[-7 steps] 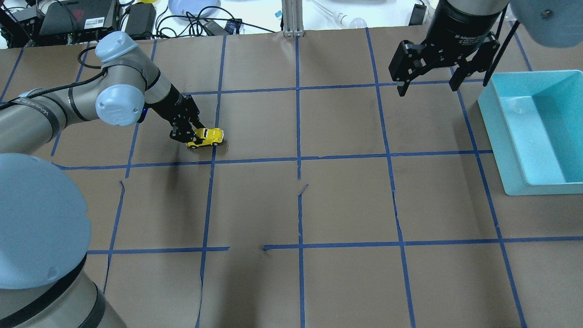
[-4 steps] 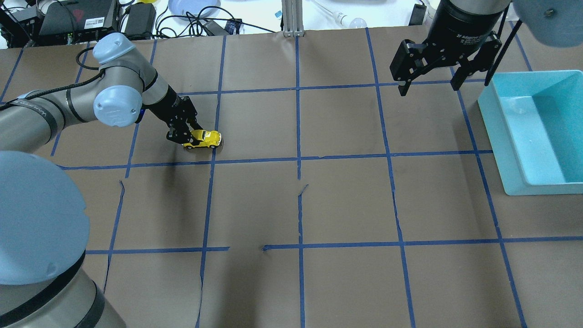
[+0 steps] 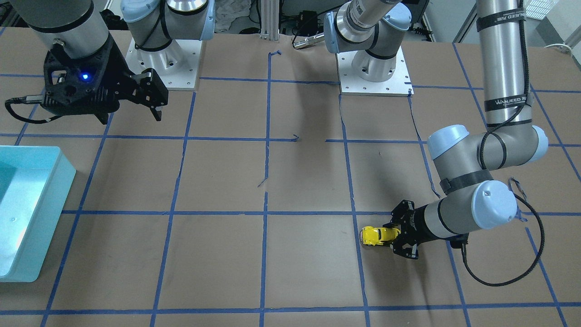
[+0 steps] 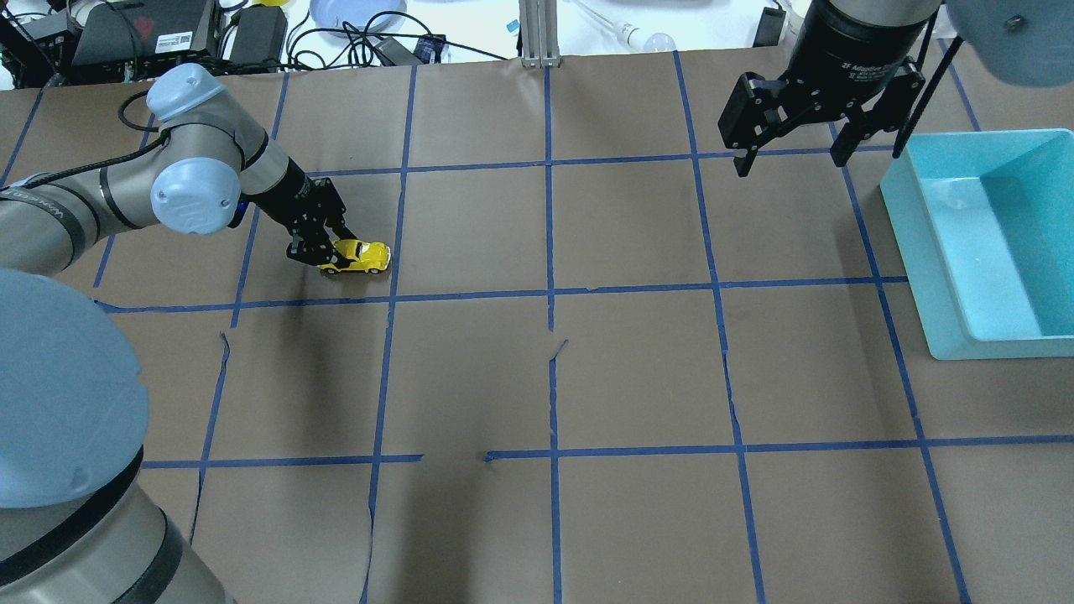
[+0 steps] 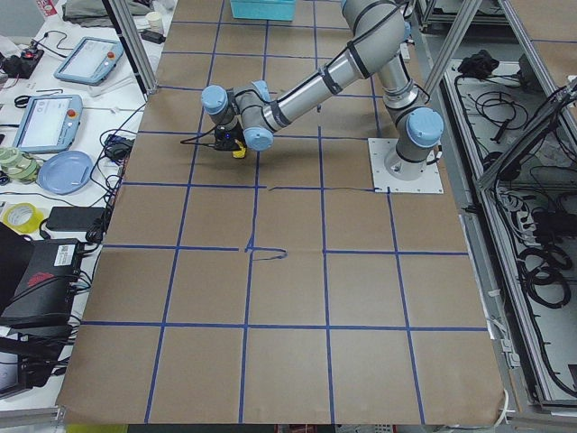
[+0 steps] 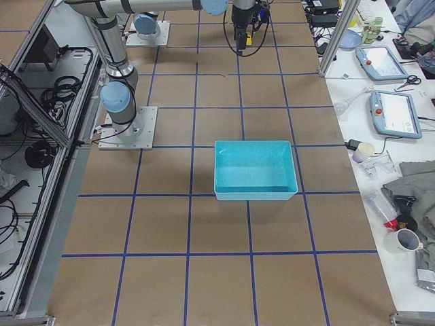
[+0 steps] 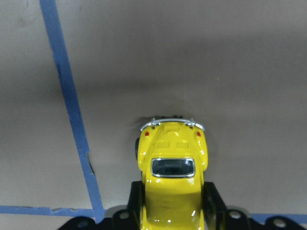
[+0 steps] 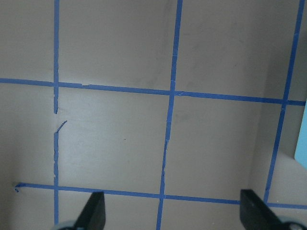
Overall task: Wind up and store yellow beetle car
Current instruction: 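Drag the held car backward toward the robot to wind it up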
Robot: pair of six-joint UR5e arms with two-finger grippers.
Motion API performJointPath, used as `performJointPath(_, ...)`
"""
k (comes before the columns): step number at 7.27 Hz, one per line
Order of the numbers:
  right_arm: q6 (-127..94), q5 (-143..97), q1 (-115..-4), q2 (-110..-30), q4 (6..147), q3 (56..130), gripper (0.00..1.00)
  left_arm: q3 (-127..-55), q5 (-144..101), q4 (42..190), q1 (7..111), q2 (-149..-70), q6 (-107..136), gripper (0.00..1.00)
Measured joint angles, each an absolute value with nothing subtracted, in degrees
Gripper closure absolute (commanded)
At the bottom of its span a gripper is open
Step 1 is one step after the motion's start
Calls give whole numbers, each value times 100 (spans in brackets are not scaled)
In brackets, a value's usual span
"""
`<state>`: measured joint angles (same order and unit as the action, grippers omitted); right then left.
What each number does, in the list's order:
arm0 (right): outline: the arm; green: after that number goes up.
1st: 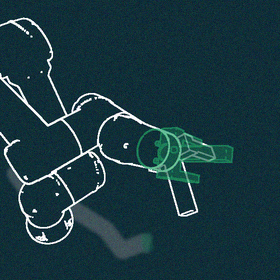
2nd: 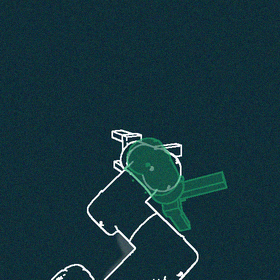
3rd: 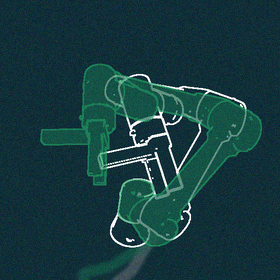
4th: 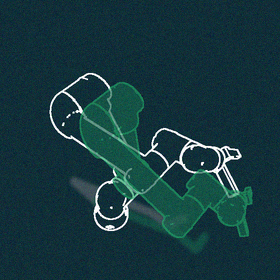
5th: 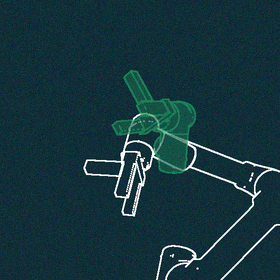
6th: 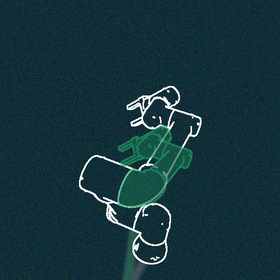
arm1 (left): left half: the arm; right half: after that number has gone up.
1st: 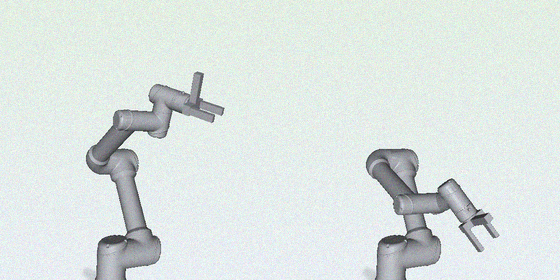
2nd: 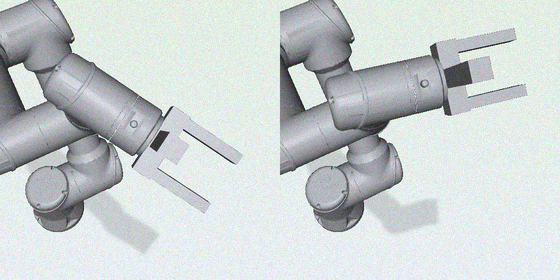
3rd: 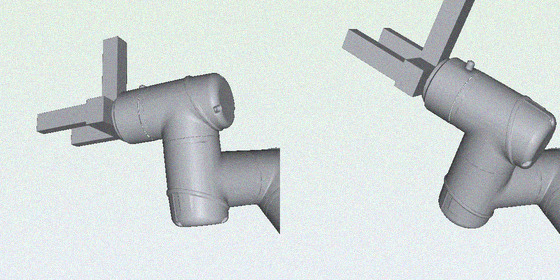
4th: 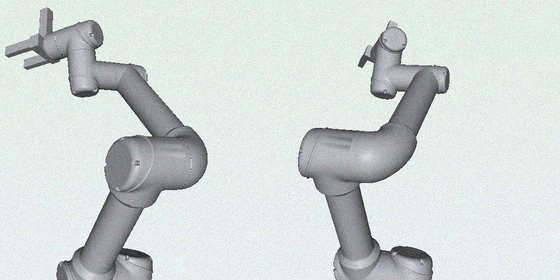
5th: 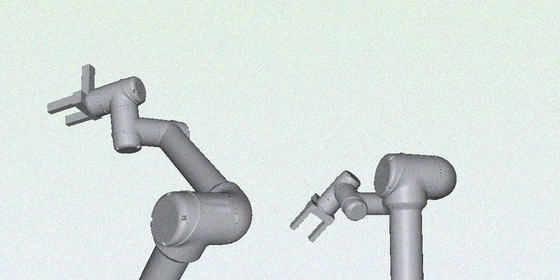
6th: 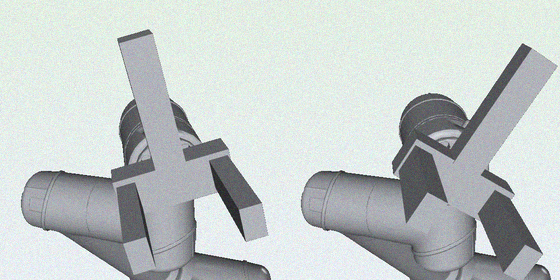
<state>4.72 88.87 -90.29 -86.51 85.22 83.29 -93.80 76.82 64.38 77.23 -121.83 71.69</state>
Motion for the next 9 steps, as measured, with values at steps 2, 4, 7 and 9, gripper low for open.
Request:
performJointPath(2,472,8897,-9032,-8656,8521,8325,0,-9361,7836,6456,7613,-12191,6985,100)
performJointPath(4,486,8897,-9028,-8656,8517,8325,0,-9349,7980,6453,7509,-12211,6834,100)
performJointPath(7,488,8913,-8999,-8638,8501,8339,0,-9334,8006,6451,7425,-12232,6748,100)
performJointPath(9,484,8912,-8993,-8636,8503,8340,0,-9330,7982,6438,7416,-12231,6805,15)
